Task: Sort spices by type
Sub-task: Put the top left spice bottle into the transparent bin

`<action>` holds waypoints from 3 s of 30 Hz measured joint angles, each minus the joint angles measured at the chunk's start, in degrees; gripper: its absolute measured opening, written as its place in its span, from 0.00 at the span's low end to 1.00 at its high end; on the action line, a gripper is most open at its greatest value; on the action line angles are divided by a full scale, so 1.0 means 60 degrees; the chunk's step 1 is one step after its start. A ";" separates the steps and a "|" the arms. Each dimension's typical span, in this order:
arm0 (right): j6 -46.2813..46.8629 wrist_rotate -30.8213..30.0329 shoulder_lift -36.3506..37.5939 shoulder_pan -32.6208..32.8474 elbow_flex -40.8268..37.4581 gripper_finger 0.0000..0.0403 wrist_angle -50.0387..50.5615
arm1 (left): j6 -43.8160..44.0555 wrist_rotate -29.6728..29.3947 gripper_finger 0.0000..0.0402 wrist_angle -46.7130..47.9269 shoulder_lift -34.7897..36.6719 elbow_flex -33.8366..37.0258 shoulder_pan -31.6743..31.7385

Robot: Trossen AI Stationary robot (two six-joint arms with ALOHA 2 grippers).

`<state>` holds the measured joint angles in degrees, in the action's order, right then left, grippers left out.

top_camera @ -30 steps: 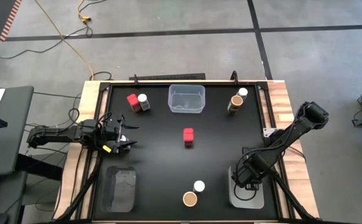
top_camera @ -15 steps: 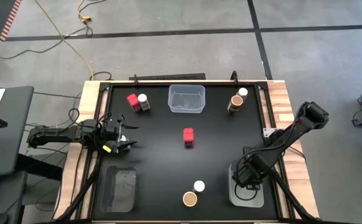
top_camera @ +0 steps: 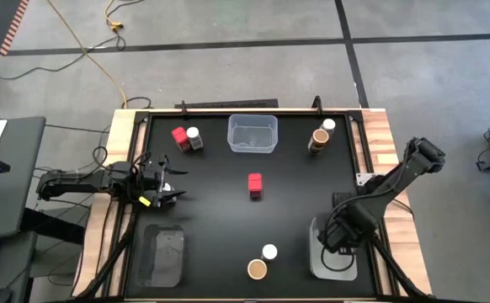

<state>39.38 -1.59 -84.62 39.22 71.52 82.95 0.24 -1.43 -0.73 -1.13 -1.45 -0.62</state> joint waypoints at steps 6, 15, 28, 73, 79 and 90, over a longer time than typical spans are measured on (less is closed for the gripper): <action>0.0155 -0.1214 0.0273 -0.0357 0.0453 0.93 0.0818 | 0.0000 0.0000 0.76 0.0000 0.0003 0.0000 0.0004; 0.1929 -0.4223 0.1765 -0.1007 0.0355 0.93 0.0213 | 0.0002 0.0000 0.76 -0.0001 0.0002 0.0000 0.0002; 0.2137 -0.5760 0.2439 -0.1919 -0.0071 0.93 -0.1587 | -0.0002 0.0000 0.76 0.0000 0.0001 0.0000 0.0002; 0.2105 -0.5759 0.4663 -0.3445 -0.4683 0.93 -0.5420 | 0.0000 0.0000 0.76 0.0000 0.0004 0.0000 0.0001; 0.2105 -0.5752 0.4663 -0.3716 -0.4683 0.93 -0.5413 | -0.0002 0.0000 0.76 0.0000 0.0004 0.0000 0.0002; 0.2108 -0.5738 0.4659 -0.4161 -0.4683 0.93 -0.5416 | 0.1376 -0.0056 0.76 -0.0047 0.0003 0.0000 0.0004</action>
<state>52.03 -36.02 -56.66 14.26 43.42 50.46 8.50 -1.77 -1.02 -1.11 -1.45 -0.60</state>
